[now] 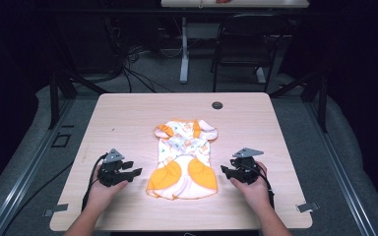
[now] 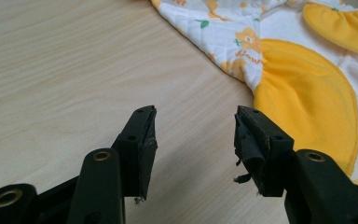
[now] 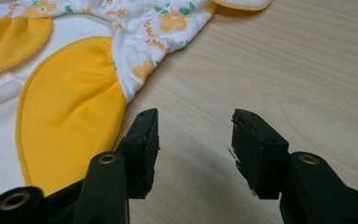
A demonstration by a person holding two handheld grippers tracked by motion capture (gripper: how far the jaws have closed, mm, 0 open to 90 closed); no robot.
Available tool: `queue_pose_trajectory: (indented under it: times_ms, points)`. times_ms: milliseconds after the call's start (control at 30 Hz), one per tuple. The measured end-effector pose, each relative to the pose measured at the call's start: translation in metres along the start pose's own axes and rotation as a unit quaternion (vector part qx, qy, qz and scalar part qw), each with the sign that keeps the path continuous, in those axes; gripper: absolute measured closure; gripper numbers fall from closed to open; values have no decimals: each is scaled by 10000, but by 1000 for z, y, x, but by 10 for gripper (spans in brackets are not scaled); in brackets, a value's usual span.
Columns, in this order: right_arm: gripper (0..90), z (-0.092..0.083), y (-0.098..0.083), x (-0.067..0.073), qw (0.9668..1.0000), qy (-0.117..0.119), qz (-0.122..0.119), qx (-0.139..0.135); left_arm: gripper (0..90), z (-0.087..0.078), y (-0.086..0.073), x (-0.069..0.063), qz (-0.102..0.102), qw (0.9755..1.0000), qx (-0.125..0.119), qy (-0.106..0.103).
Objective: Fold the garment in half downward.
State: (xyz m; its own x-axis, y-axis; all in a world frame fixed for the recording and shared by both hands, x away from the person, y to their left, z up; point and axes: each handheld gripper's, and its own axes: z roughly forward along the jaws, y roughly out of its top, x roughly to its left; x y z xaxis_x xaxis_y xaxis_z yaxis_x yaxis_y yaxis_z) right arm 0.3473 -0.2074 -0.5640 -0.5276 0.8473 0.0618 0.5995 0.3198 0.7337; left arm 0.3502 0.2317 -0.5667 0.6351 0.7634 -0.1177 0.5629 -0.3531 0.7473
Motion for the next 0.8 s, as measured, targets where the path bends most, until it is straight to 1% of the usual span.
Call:
queue_pose_trajectory:
  times_ms: [67,167,200,267,367,400,467,500,533,567,600,633,667,700,733,767,800]
  points:
    - [503,1,-1,0,10000,61,15,-7,490,3,0,-1,25,10000,55,-28]
    - [506,2,-1,0,9999,91,-116,89,492,5,0,-3,38,9999,112,-65]
    - [509,3,-1,1,9999,125,-85,57,495,5,0,-5,14,9999,105,-98]
    - [511,5,-1,2,9998,188,-53,15,499,6,1,-6,29,9998,97,-161]
    - [522,6,-1,3,9997,245,-67,73,521,9,2,-8,-11,9998,90,-200]
    - [558,9,0,7,9995,306,-33,79,537,12,4,-10,-90,9995,51,-290]
    - [587,10,4,12,9991,402,-107,98,551,14,7,-13,-89,9994,5,-348]
    - [587,10,4,12,9991,402,-107,98,572,14,7,-13,-89,9994,5,-348]
    - [613,11,6,15,9990,425,-152,73,572,16,9,-16,-100,9991,-27,-404]
    - [705,12,11,23,9981,529,-295,-59,615,19,13,-20,-8,9991,15,-423]
    - [729,13,13,26,9978,552,-357,-76,636,22,15,-23,63,9989,29,-453]
    - [729,13,13,26,9978,552,-357,-76,676,22,15,-23,63,9989,29,-453]
    - [796,16,17,34,9964,683,-486,-113,730,25,18,-27,138,9987,27,-495]
    - [796,16,17,34,9964,683,-486,-113,730,29,21,-34,324,9980,59,-542]
    - [827,20,18,39,9957,736,-553,-86,805,32,22,-38,404,9976,42,-559]
    - [836,23,17,42,9951,775,-612,-45,838,35,23,-41,508,9971,53,-562]
    - [842,25,17,44,9947,758,-691,38,856,38,24,-44,595,9968,96,-534]
